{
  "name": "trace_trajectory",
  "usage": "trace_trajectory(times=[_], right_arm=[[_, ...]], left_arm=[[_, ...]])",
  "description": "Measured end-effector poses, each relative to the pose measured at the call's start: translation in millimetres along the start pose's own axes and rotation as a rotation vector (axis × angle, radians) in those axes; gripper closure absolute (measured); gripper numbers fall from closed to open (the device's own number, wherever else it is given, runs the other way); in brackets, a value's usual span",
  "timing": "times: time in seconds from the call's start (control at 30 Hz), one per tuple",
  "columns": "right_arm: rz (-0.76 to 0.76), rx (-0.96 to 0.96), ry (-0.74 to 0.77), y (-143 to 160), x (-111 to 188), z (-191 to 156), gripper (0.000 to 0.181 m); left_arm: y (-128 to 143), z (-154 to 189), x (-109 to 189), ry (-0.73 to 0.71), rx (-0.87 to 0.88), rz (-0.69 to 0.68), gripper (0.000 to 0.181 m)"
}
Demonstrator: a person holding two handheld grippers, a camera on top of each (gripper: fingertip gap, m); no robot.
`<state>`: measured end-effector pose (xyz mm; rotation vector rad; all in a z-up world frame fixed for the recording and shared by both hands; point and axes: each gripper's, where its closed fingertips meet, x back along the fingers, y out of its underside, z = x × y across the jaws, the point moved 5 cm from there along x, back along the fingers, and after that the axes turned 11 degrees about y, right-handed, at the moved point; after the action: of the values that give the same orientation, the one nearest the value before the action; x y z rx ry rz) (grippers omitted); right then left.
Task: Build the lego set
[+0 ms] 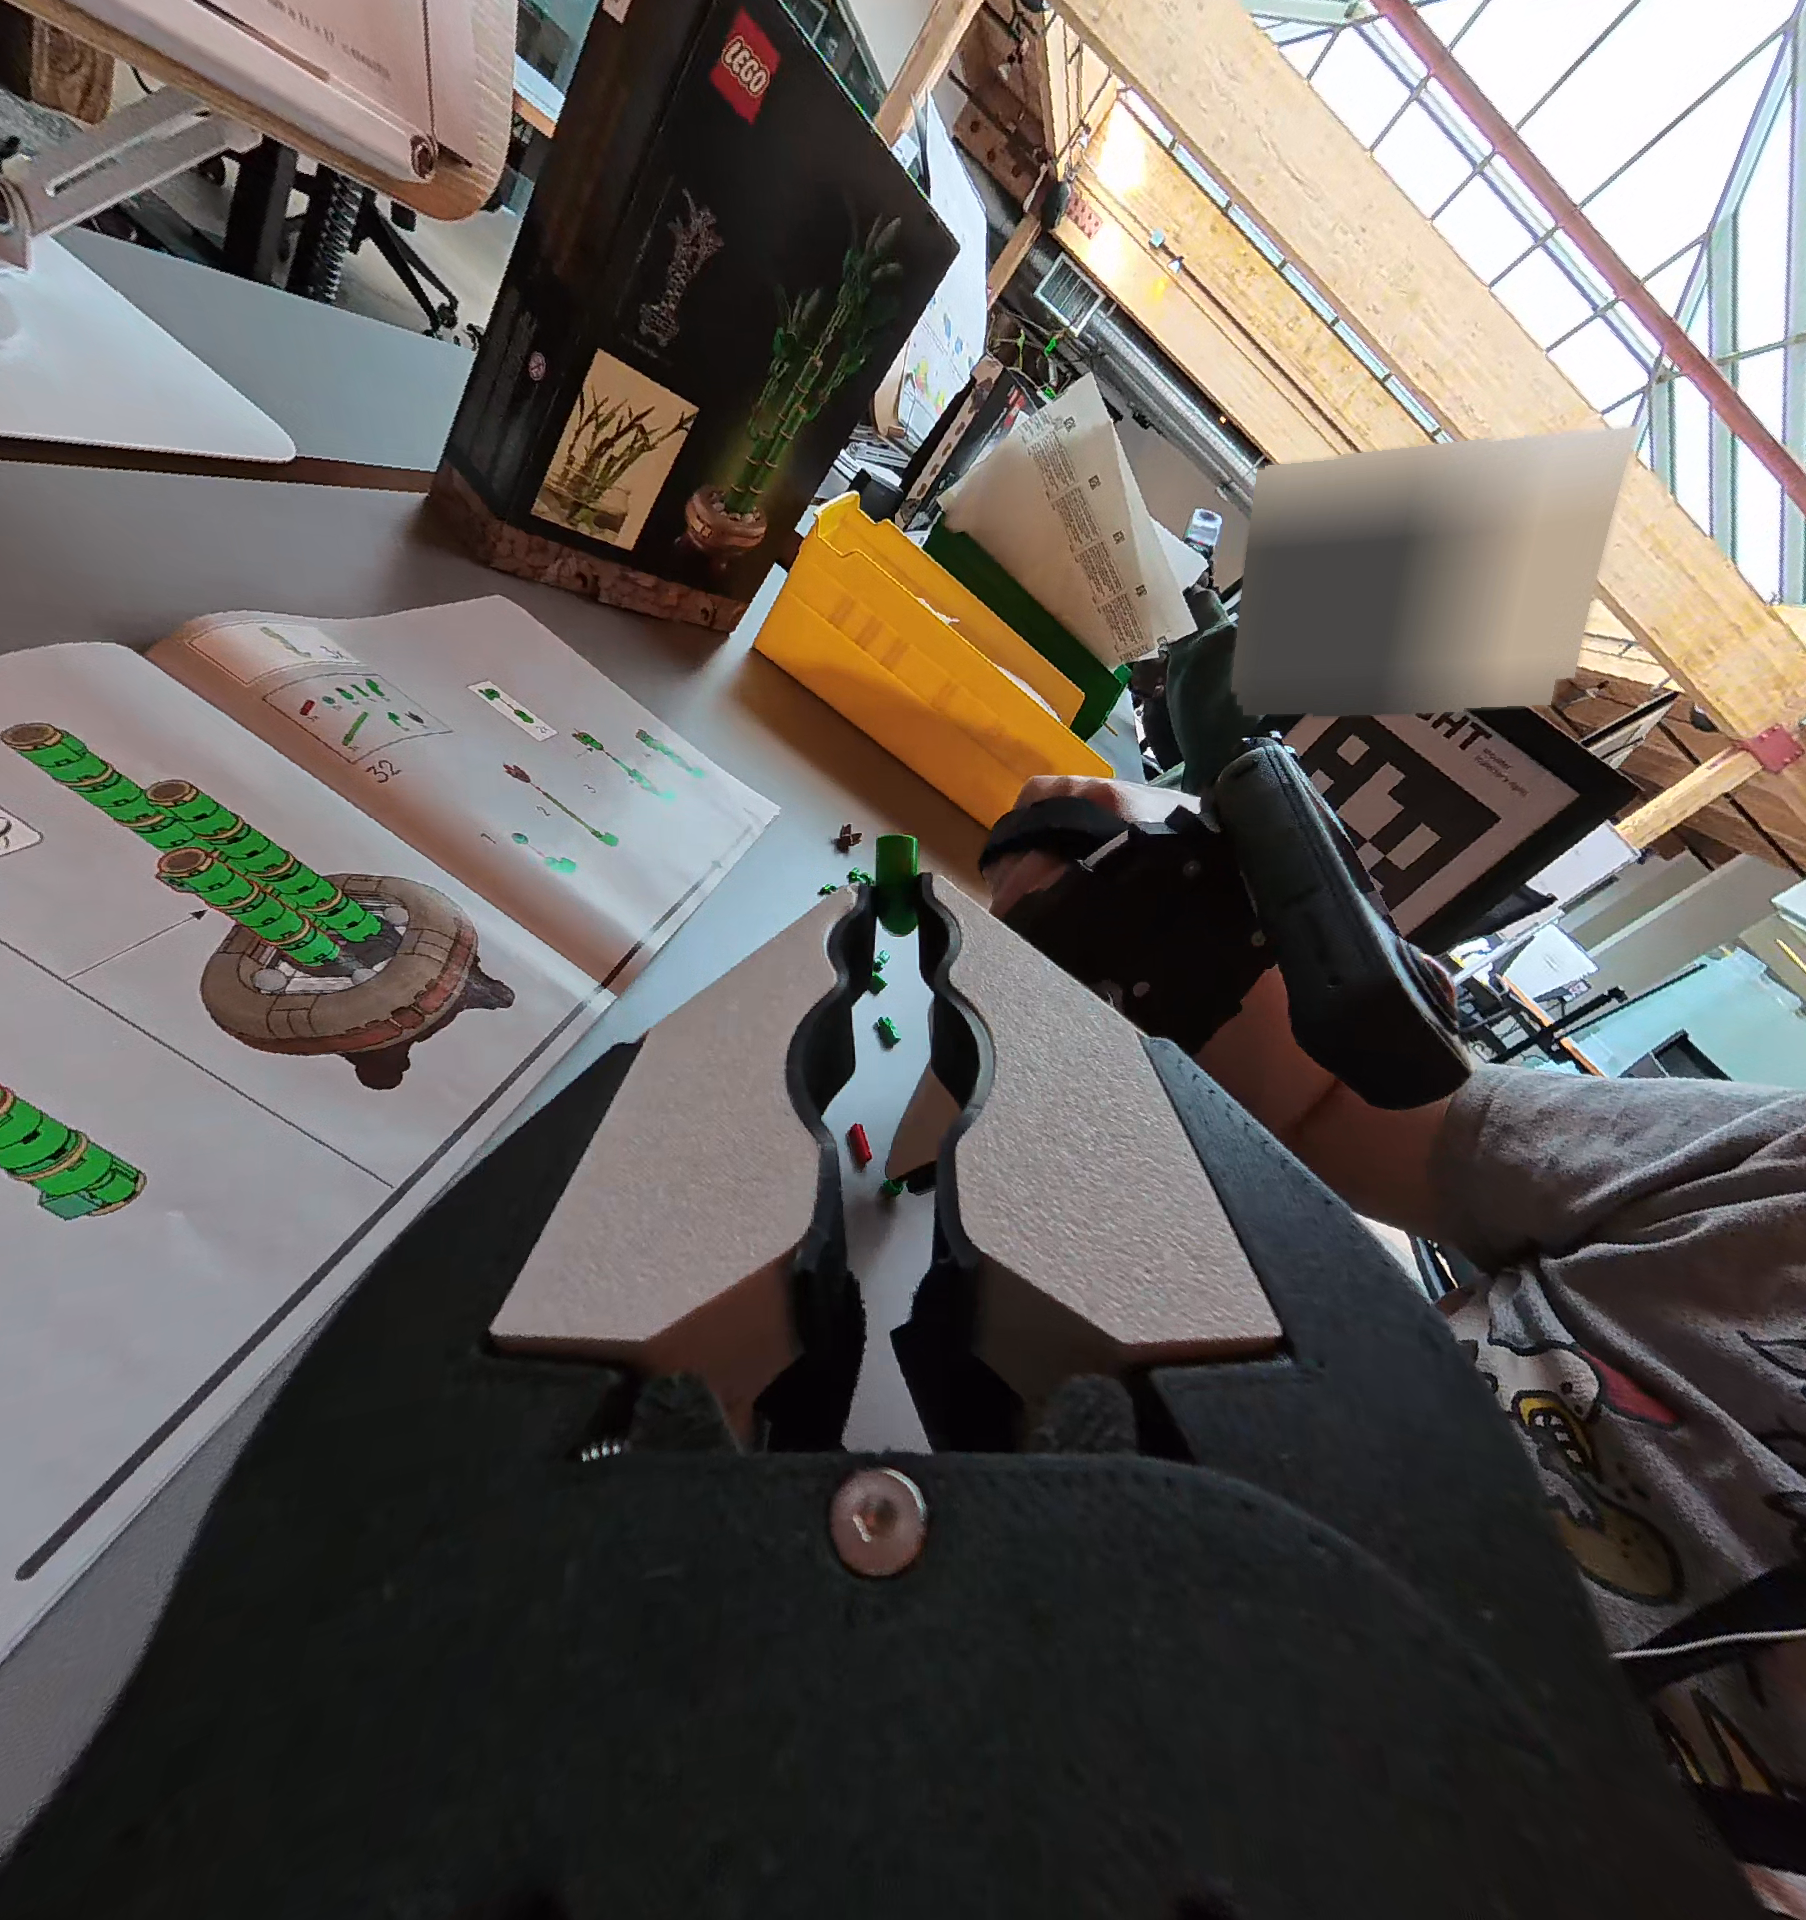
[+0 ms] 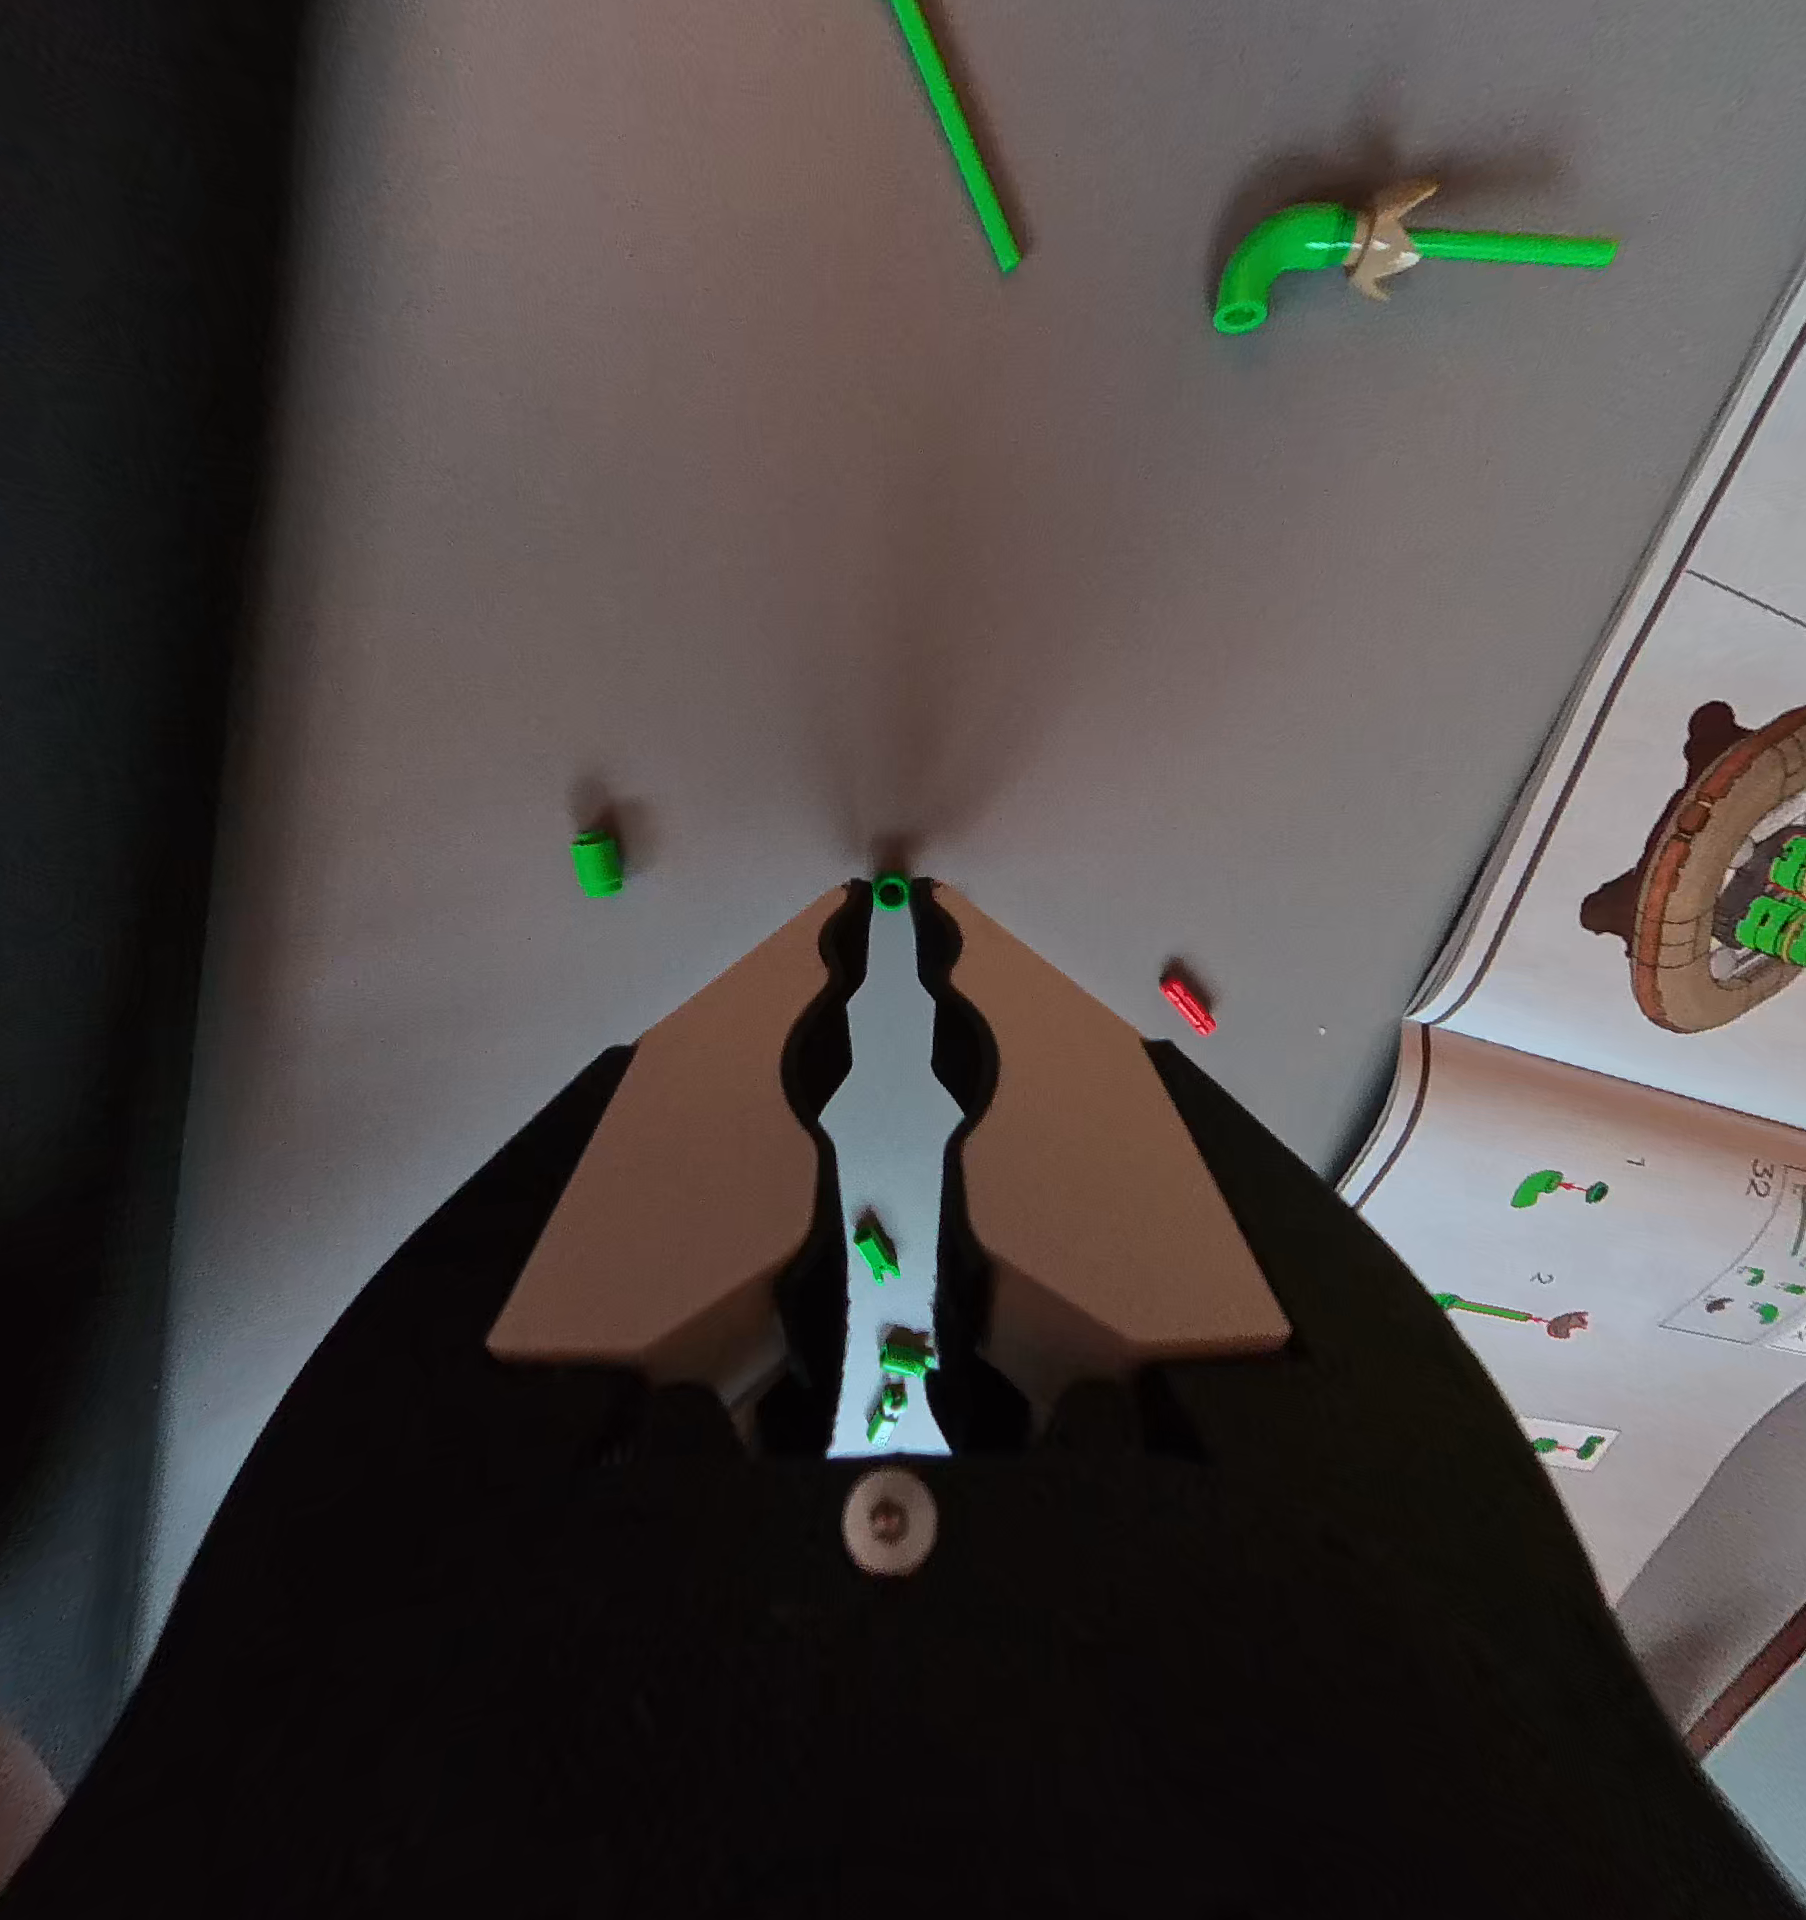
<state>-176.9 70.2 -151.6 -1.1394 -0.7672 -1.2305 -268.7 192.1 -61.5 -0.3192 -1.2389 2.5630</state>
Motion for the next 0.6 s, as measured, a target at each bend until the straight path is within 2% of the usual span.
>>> trace_trajectory(times=[0.03,0.6], right_arm=[[0.005,0.001,0.000,-0.9,0.3,-0.2,0.175],[-0.010,-0.016,-0.005,3.7,-1.5,1.9,0.177]], left_arm=[[0.3,0.0,-0.3,0.000,0.001,-0.002,0.176],[4.2,-1.5,-2.9,0.005,0.026,-0.022,0.176]])
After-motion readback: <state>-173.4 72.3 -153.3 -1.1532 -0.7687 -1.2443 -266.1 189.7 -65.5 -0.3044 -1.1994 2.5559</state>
